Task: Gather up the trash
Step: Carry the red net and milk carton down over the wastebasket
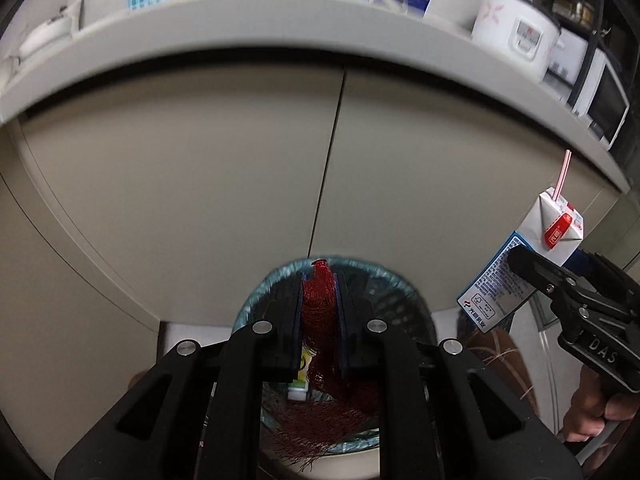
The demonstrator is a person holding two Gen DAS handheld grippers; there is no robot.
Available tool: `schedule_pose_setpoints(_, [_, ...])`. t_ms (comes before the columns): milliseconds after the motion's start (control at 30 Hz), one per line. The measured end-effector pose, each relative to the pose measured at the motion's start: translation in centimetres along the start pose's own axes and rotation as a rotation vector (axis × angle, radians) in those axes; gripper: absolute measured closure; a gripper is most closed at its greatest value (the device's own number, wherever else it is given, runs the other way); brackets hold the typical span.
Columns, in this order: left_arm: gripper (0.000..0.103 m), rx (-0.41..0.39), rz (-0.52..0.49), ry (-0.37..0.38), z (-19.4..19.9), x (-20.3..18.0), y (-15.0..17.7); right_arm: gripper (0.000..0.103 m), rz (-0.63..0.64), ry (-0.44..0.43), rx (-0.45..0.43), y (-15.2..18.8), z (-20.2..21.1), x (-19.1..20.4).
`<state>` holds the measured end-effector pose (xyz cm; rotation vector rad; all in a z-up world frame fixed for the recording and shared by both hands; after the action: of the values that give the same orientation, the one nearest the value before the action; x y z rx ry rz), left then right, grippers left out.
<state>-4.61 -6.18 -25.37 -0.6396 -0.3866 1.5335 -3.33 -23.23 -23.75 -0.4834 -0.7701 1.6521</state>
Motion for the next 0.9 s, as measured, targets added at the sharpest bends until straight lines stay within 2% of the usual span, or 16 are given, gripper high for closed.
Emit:
schedule_pose_setpoints(233, [0.090, 0.090, 0.007, 0.031, -5.1, -0.1, 2.2, 0.040, -0.012, 0.011, 0.099, 2.4, -4.0, -0.6])
schedule_pose_setpoints(667, [0.090, 0.233, -0.015, -0.014, -12.4, 0.3, 6.2, 0.040, -0.020, 0.038, 0.205, 5.1, -8.3, -1.4])
schedule_pose_setpoints(733, [0.090, 0.252, -0.015, -0.003, -13.2, 0.3, 6.4, 0.040, -0.016, 0.045, 0.219, 5.4, -8.7, -1.5])
schedule_pose_setpoints(800, [0.090, 0.263, -0.020, -0.002, -13.9, 0.4, 6.5, 0.040, -0.021, 0.049, 0.228, 5.6, -8.9, -1.7])
schedule_pose_setpoints(900, [0.083, 0.275, -0.028, 0.012, -14.7, 0.1, 6.6, 0.040, -0.032, 0.050, 0.239, 6.1, -8.9, -2.1])
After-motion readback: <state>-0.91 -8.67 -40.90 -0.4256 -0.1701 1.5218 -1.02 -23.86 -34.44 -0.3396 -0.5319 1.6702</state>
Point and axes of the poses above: each gripper's, at about its wrist camera, not at the fingertips, and z roughly against the way its jaws point, x to its left, y to its underside, the point moved 2 cm from there along -z, roughly the way its jaws point, and after that the axes turned 2 degrees about z, right-handed, at the moved point
